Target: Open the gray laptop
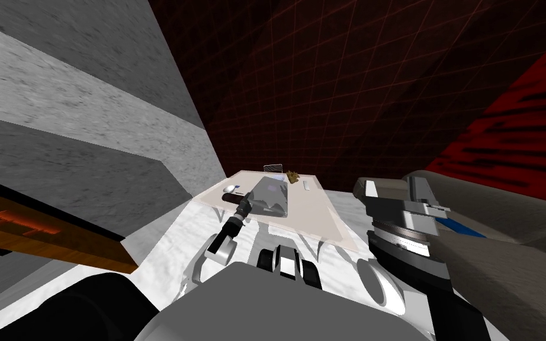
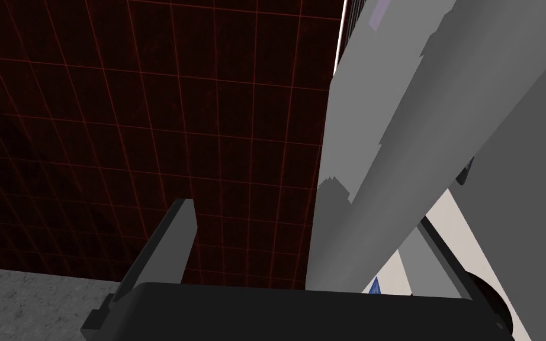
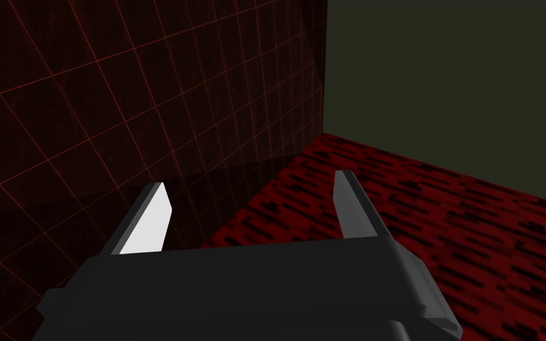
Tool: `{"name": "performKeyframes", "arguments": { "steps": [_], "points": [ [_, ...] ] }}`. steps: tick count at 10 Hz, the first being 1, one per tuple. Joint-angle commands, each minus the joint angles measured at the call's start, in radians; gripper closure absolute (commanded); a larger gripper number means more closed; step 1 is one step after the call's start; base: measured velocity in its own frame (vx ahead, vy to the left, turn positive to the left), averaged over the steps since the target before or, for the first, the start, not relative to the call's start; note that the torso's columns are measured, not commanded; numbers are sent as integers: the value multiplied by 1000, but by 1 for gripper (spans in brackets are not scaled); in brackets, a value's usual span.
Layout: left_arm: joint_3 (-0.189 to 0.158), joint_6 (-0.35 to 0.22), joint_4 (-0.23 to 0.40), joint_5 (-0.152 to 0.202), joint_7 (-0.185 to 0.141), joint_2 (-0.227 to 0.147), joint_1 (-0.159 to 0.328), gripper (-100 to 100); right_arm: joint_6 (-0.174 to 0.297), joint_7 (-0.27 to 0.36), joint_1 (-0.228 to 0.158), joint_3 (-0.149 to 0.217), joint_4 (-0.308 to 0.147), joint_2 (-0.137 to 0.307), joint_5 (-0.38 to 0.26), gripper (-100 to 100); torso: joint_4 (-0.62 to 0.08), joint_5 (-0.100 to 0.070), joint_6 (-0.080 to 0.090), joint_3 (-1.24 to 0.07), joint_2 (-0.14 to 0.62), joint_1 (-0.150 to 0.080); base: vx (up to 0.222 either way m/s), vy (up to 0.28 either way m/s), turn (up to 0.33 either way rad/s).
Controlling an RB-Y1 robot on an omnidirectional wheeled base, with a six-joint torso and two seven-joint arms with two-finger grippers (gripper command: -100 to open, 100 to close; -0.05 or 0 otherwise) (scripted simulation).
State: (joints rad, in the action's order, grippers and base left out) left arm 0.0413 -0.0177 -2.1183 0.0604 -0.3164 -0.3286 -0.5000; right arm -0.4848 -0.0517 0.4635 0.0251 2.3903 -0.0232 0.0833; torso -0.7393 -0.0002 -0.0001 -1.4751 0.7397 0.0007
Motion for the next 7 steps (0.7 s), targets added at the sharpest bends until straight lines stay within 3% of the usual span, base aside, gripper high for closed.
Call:
{"name": "performKeyframes", "arguments": {
  "steps": [1,3,4,5,7],
  "points": [
    [-4,-40,-70,2,-11,-14,-25,-100,0,0,0,0,0,0,0,0,0,0,0,0,0,0,33,-7,18],
    [-8,-69,-127,5,-21,-29,-51,-100,0,0,0,0,0,0,0,0,0,-1,0,0,0,-1,32,-5,21],
    [-8,-65,-114,5,-18,-26,-45,-100,0,0,0,0,0,0,0,0,0,0,0,0,-1,-1,15,-2,6],
    [-8,-68,-116,5,-19,-26,-46,0,0,0,0,0,0,0,0,0,1,0,0,0,0,-1,0,0,0],
    [-7,-70,-114,5,-19,-26,-47,0,0,0,0,0,0,0,0,0,0,0,0,0,0,-1,0,0,0]
  ]
}}
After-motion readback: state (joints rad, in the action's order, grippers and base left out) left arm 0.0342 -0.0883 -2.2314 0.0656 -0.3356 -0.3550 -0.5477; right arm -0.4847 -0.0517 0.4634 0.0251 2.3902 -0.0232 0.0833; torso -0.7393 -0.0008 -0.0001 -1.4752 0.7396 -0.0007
